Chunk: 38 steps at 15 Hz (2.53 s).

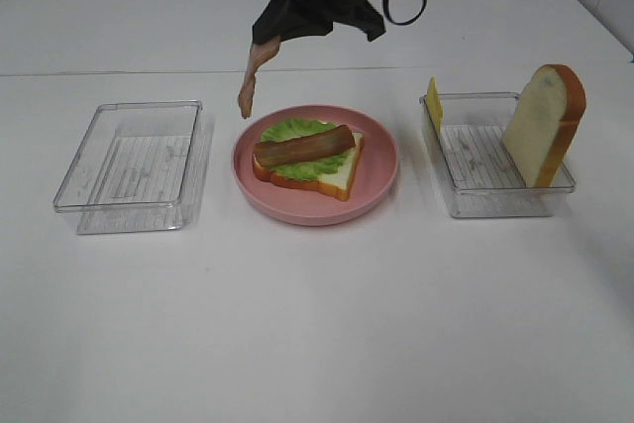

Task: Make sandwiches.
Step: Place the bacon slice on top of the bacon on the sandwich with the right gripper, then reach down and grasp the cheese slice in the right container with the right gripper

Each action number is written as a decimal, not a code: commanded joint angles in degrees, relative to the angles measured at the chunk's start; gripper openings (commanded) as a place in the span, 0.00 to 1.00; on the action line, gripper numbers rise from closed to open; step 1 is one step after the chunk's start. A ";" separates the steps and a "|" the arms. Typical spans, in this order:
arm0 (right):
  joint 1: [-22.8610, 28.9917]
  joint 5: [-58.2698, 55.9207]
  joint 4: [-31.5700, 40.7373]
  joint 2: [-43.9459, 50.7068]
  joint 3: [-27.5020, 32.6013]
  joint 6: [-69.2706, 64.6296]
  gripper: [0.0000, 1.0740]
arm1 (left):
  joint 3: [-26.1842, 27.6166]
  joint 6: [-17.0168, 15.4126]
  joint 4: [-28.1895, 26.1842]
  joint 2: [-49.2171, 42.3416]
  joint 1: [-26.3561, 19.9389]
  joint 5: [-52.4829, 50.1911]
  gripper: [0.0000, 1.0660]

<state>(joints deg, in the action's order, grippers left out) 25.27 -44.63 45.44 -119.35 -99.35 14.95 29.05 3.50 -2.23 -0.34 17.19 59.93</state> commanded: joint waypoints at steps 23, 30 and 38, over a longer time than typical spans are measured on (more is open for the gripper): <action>-1.32 -0.34 -25.04 -4.58 -0.34 -16.16 0.61 | -0.23 -0.23 -0.34 -1.38 0.11 -0.34 0.73; -1.32 -11.46 -36.15 -2.12 -8.59 -20.28 0.61 | -0.23 -0.23 -0.34 -1.38 0.11 -0.34 0.73; -7.91 -18.56 -48.07 -2.58 -15.64 -23.61 0.61 | -0.23 -0.23 -0.34 -1.38 0.11 -0.34 0.73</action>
<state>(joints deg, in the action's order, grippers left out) 18.85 -65.09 -4.24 -121.98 -114.53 -8.59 29.05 3.50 -2.23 -0.34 17.19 59.93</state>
